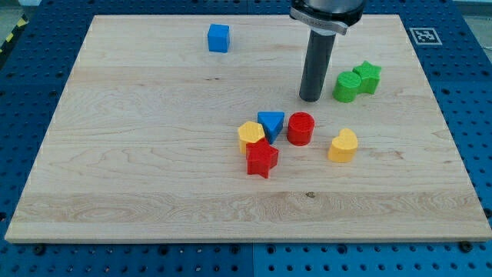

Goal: Drag the green circle towards the bottom of the green star

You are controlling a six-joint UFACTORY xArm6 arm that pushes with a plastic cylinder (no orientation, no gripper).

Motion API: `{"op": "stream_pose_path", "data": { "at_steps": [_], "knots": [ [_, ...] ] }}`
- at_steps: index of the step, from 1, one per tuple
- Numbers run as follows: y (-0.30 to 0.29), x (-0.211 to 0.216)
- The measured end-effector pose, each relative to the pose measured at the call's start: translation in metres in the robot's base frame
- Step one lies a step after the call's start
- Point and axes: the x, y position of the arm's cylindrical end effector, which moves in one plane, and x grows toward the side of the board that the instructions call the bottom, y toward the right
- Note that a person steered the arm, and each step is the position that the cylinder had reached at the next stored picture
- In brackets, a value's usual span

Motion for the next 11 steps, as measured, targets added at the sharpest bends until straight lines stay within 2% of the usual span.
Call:
{"op": "stream_pose_path", "data": {
  "at_steps": [2,8,10,11],
  "knots": [
    [0.031,-0.021],
    [0.099,-0.021],
    [0.083,-0.017],
    [0.034,0.001]
  ]
}}
